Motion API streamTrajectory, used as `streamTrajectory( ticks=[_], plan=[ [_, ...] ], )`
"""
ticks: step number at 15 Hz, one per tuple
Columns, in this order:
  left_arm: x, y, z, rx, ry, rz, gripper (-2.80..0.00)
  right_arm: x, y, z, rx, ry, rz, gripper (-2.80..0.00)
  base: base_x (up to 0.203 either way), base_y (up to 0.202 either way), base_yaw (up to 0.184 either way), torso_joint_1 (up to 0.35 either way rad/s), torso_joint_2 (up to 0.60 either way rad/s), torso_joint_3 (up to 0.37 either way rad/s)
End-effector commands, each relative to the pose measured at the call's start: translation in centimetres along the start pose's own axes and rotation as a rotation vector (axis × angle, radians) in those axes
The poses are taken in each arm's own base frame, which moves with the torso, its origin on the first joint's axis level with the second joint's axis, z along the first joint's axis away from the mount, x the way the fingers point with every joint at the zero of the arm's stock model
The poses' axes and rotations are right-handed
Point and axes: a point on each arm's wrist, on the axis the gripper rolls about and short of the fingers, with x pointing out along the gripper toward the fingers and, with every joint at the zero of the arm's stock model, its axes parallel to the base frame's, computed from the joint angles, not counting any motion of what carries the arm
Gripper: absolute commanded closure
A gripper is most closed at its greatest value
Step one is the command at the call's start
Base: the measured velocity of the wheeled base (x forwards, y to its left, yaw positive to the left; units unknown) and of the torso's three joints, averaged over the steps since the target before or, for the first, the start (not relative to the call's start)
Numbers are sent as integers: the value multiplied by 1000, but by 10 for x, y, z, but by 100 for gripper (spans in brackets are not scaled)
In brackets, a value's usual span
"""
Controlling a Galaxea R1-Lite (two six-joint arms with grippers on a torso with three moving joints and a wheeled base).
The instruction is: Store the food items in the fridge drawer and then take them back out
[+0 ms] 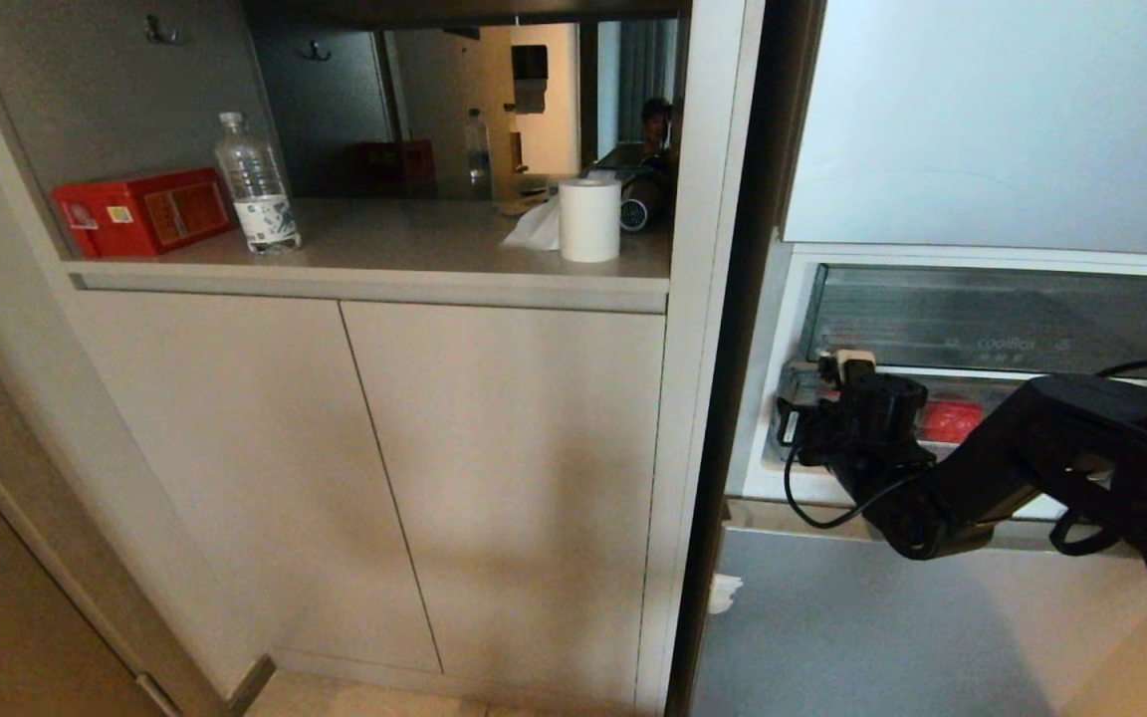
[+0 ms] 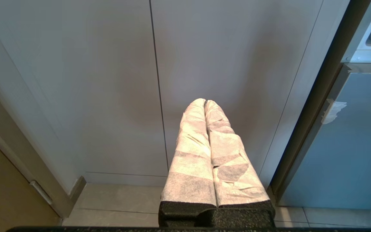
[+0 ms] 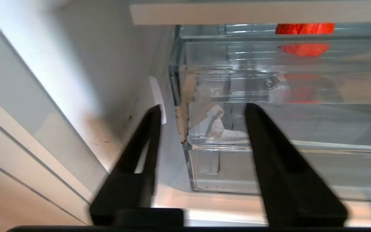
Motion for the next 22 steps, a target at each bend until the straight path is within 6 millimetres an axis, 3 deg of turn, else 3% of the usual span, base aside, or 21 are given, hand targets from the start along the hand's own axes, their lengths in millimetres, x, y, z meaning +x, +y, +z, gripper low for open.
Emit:
streamTrajectory(
  ticks=[1, 5, 11, 16, 22],
  plan=[
    [0, 0, 0, -1, 1, 0, 0, 0, 7, -4, -2, 5, 12, 0, 0, 0, 0, 0, 0, 0],
    [0, 0, 0, 0, 1, 0, 0, -3, 17, -5, -4, 4, 35, 0, 0, 0, 0, 0, 0, 0],
    [0, 0, 0, 0, 1, 0, 0, -15, 14, -1, 7, 19, 35, 0, 0, 0, 0, 0, 0, 0],
    [0, 0, 0, -1, 1, 0, 0, -50, 10, 16, 42, 44, 42, 0, 0, 0, 0, 0, 0, 0],
    [0, 0, 0, 0, 1, 0, 0, -119, 12, 6, 17, 123, 91, 0, 0, 0, 0, 0, 0, 0]
  ],
)
